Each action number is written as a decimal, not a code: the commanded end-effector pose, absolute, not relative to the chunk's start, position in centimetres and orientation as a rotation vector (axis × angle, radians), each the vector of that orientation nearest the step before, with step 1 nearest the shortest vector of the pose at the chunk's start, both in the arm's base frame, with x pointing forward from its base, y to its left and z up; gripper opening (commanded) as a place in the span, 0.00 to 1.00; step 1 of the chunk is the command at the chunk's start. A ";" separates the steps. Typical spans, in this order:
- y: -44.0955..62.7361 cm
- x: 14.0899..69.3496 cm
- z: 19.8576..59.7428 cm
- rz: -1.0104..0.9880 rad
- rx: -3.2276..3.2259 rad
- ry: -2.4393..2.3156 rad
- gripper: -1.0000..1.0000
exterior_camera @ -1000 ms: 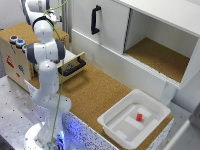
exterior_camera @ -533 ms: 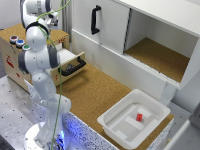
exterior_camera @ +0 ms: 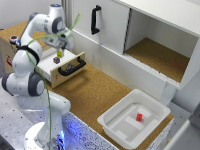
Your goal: Put the yellow block on the table
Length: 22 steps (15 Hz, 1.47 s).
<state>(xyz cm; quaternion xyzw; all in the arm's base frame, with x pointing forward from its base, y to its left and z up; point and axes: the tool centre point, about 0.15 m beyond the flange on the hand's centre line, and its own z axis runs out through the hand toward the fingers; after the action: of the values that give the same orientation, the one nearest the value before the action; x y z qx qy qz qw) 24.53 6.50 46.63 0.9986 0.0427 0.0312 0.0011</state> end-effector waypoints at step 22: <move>-11.6 42.7 26.4 -0.039 3.101 0.257 0.00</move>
<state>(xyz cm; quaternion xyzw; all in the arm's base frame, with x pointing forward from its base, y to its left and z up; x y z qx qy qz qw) 38.58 -9.12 30.05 0.9989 0.0301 0.0331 -0.0111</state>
